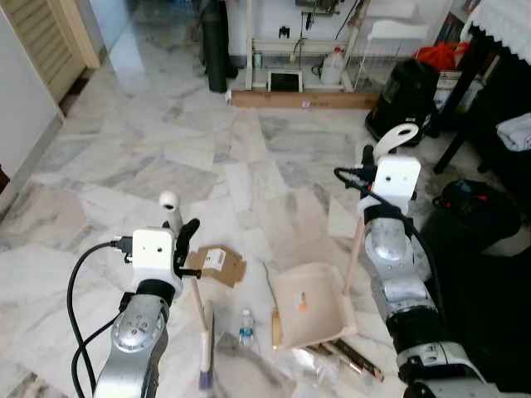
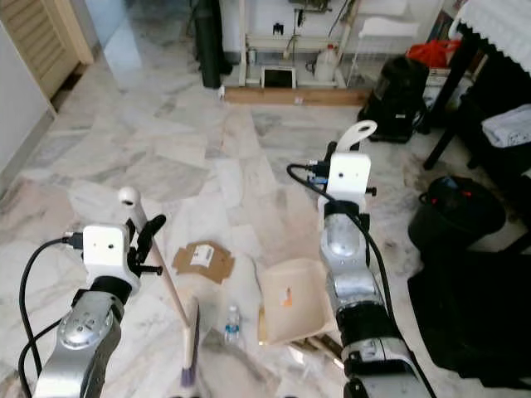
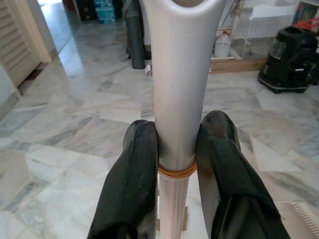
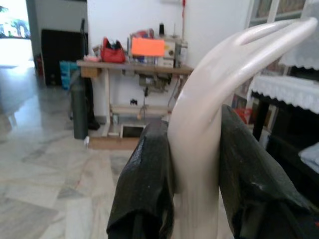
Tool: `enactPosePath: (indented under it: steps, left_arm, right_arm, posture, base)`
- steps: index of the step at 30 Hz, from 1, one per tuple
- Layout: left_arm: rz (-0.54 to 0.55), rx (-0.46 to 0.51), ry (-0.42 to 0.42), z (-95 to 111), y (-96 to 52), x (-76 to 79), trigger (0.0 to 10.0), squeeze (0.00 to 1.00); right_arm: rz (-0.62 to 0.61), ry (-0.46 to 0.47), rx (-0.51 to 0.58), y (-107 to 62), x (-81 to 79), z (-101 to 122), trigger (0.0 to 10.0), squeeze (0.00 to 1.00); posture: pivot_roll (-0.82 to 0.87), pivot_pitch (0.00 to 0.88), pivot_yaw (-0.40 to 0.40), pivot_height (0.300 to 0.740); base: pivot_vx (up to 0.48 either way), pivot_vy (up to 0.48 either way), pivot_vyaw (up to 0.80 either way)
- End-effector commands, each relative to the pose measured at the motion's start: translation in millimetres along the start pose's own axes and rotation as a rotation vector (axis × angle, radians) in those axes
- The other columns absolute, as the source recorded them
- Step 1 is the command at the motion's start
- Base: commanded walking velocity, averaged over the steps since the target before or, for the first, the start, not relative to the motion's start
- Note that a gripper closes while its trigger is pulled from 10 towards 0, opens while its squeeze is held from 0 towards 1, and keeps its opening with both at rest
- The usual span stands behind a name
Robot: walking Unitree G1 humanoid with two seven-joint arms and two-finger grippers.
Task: Sweep floor
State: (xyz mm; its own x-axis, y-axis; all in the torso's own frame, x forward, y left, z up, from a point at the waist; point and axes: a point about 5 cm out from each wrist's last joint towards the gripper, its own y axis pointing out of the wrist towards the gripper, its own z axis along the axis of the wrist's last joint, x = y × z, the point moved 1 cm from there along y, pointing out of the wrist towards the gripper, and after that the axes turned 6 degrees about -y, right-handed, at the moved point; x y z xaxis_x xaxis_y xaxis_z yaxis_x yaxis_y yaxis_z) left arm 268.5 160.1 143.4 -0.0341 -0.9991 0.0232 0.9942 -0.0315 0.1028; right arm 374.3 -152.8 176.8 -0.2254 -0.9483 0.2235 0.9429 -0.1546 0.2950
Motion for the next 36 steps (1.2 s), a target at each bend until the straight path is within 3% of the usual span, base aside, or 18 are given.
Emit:
enactPosePath:
  steps: [1,8,20,25,31,36]
  left_arm:
    - [-0.031,0.032,-0.016,12.7,1.1,4.9,10.0,0.0]
    - [-0.008,0.05,-0.034,23.9,6.2,-3.4,10.0,0.0]
    - [-0.037,0.062,-0.033,37.5,10.7,0.3,10.0,0.0]
    - [-0.036,0.073,-0.03,43.2,12.0,-1.3,10.0,0.0]
    - [-0.026,0.075,-0.023,47.1,11.1,-4.5,10.0,0.0]
    - [-0.025,0.078,-0.025,48.6,11.1,-4.3,10.0,0.0]
  right_arm:
    - [-0.008,0.0,0.009,5.0,-2.9,0.0,10.0,0.0]
    - [-0.006,-0.02,-0.048,6.0,-6.7,-14.0,10.0,0.0]
    - [0.008,-0.045,-0.09,2.5,-12.4,-28.1,10.0,0.0]
    - [-0.015,-0.018,-0.039,12.8,-9.7,-13.9,10.0,0.0]
    - [-0.05,0.042,0.091,33.4,-7.4,24.2,10.0,0.0]
    - [-0.048,0.045,0.128,37.8,-8.3,34.5,10.0,0.0]
  posture:
    - [-0.03,0.268,-0.051,0.74]
    - [-0.02,0.308,-0.053,0.74]
    - [0.01,0.359,-0.041,0.74]
    - [0.02,0.362,-0.039,0.74]
    - [0.02,0.371,-0.042,0.74]
    - [0.03,0.374,-0.045,0.74]
  base:
    - [0.0,0.0,0.0]
    - [0.0,0.0,0.0]
    - [0.0,0.0,0.0]
    - [0.0,0.0,0.0]
    - [0.0,0.0,0.0]
    - [0.0,0.0,0.0]
